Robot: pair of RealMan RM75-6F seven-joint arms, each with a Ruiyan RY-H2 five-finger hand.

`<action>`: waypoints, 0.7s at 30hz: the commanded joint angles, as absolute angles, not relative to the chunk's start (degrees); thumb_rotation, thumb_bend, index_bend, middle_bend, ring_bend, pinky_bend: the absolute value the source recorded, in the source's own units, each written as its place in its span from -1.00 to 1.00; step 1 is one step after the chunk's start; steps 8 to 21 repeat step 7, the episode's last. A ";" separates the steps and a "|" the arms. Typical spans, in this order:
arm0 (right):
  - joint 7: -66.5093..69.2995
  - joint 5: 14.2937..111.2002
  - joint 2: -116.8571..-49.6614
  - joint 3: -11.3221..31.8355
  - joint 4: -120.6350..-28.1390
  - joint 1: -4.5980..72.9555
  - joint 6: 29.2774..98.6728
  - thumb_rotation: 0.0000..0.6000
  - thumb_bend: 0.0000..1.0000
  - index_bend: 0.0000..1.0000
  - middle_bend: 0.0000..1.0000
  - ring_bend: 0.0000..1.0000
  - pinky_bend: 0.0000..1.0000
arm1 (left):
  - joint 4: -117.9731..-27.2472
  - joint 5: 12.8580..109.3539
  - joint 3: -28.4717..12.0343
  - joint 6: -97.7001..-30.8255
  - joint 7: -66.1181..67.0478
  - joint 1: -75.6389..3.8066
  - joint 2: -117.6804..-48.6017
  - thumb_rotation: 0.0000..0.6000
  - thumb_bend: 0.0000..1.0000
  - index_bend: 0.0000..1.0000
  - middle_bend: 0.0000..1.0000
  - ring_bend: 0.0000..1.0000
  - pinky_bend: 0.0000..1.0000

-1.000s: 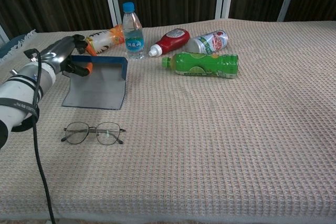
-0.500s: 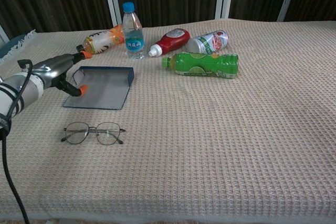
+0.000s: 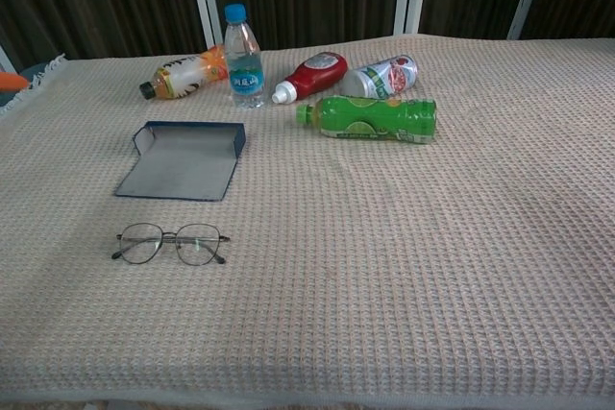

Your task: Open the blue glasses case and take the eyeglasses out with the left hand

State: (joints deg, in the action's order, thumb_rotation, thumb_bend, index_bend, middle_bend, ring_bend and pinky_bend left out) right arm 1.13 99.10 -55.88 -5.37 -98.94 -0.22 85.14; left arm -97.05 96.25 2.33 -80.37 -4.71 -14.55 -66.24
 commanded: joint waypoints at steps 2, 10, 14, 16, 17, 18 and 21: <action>0.13 99.15 -56.24 -5.65 -99.27 -0.03 84.67 1.00 -0.65 -1.00 -1.00 -1.00 -1.00 | -87.85 106.12 7.49 -97.33 -11.88 -3.97 -66.79 1.00 -0.22 -1.00 -1.00 -1.00 -1.00; 0.13 98.85 -56.16 -5.69 -98.95 -0.18 84.91 1.00 -0.65 -1.00 -1.00 -1.00 -1.00 | -88.23 104.16 7.35 -93.20 -11.62 -5.25 -66.41 1.00 -0.22 -1.00 -1.00 -1.00 -1.00; 0.13 98.85 -56.16 -5.69 -98.95 -0.18 84.91 1.00 -0.65 -1.00 -1.00 -1.00 -1.00 | -88.23 104.16 7.35 -93.20 -11.62 -5.25 -66.41 1.00 -0.22 -1.00 -1.00 -1.00 -1.00; 0.13 98.85 -56.16 -5.69 -98.95 -0.18 84.91 1.00 -0.65 -1.00 -1.00 -1.00 -1.00 | -88.23 104.16 7.35 -93.20 -11.62 -5.25 -66.41 1.00 -0.22 -1.00 -1.00 -1.00 -1.00; 0.13 98.85 -56.16 -5.69 -98.95 -0.18 84.91 1.00 -0.65 -1.00 -1.00 -1.00 -1.00 | -88.23 104.16 7.35 -93.20 -11.62 -5.25 -66.41 1.00 -0.22 -1.00 -1.00 -1.00 -1.00; 0.13 98.85 -56.16 -5.69 -98.95 -0.18 84.91 1.00 -0.65 -1.00 -1.00 -1.00 -1.00 | -88.23 104.16 7.35 -93.20 -11.62 -5.25 -66.41 1.00 -0.22 -1.00 -1.00 -1.00 -1.00; 0.13 98.85 -56.16 -5.69 -98.95 -0.18 84.91 1.00 -0.65 -1.00 -1.00 -1.00 -1.00 | -88.23 104.16 7.35 -93.20 -11.62 -5.25 -66.41 1.00 -0.22 -1.00 -1.00 -1.00 -1.00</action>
